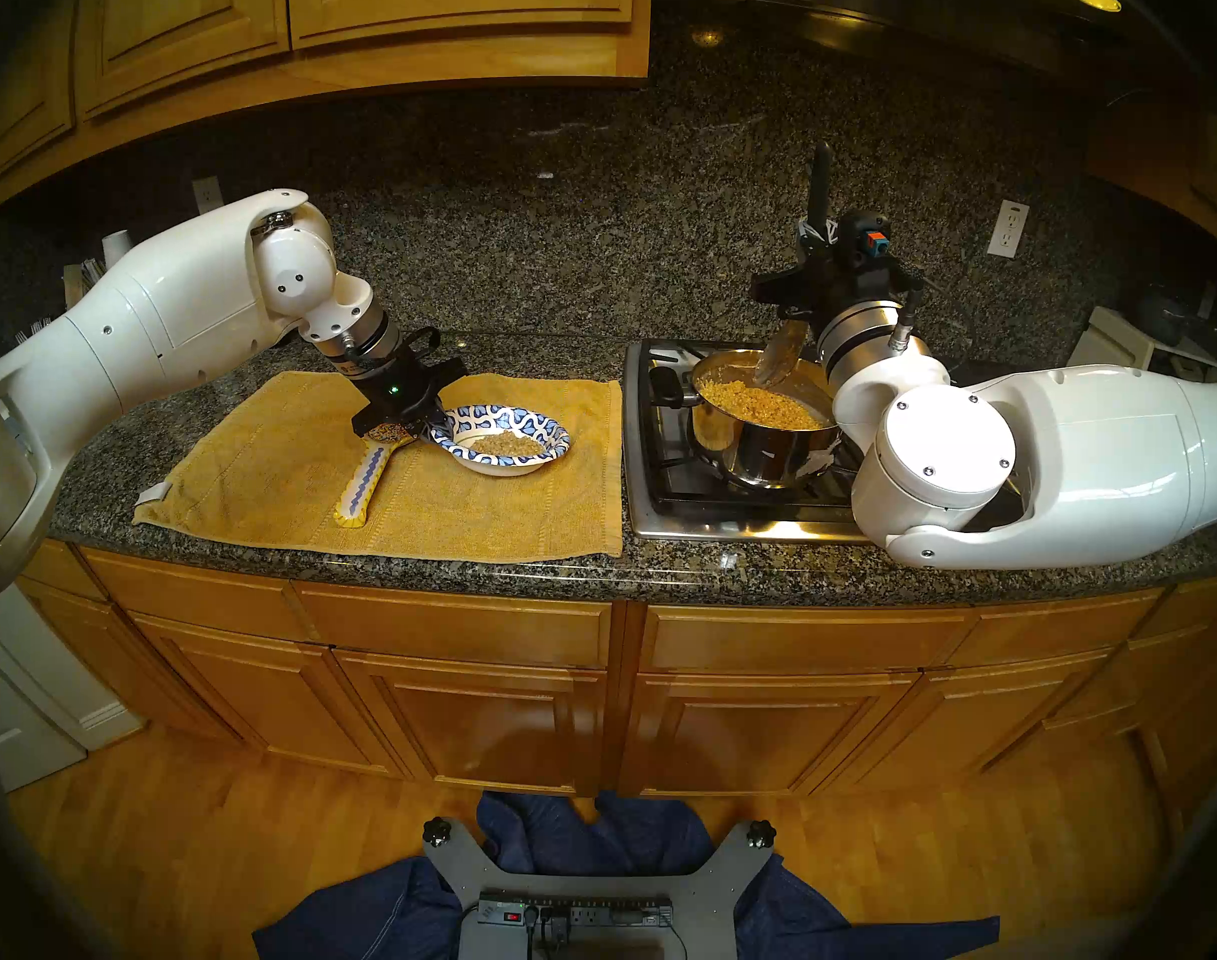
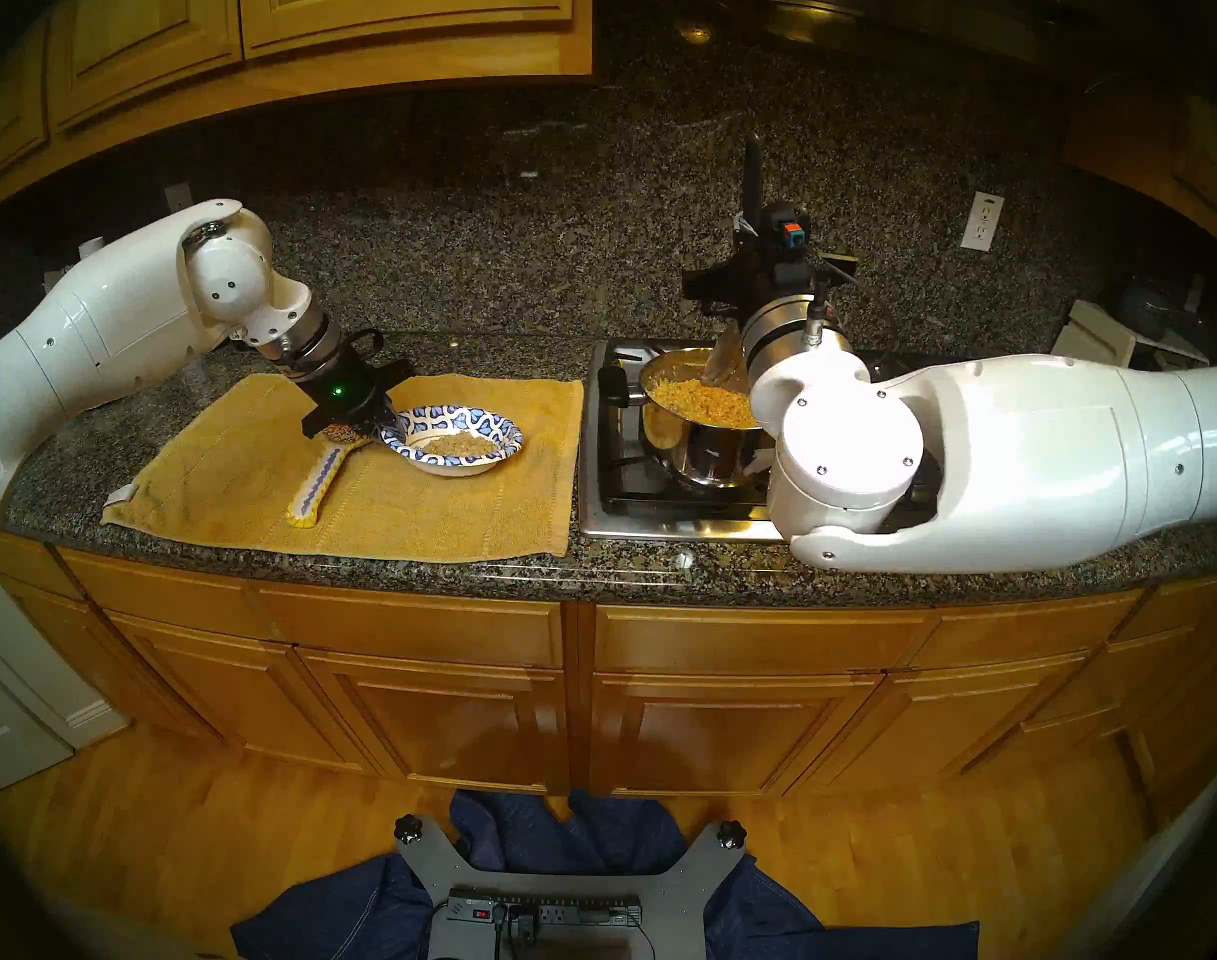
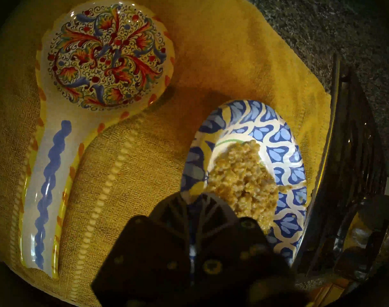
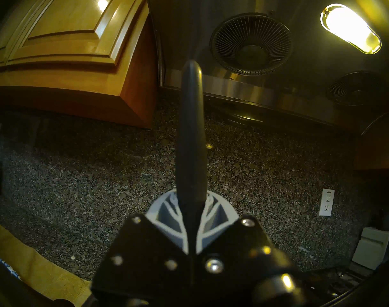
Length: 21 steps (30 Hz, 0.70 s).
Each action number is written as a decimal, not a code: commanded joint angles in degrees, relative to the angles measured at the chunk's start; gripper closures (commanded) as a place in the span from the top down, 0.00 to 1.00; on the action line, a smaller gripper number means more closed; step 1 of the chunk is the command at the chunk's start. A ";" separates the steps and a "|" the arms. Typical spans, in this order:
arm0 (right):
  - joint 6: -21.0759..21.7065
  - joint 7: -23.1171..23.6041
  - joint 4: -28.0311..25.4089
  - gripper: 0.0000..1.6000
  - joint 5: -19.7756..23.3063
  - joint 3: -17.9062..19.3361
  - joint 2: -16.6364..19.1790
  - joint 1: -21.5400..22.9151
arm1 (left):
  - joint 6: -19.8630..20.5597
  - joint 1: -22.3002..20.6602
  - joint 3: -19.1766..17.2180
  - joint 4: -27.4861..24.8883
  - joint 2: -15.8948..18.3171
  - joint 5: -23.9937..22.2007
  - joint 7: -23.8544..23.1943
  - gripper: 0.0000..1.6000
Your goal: Scoop oatmeal into bowl
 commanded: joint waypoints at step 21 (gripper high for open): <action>0.04 -0.52 -0.46 0.00 -0.80 1.60 0.03 2.06 | 0.99 0.46 0.23 3.19 -3.26 0.04 0.95 0.00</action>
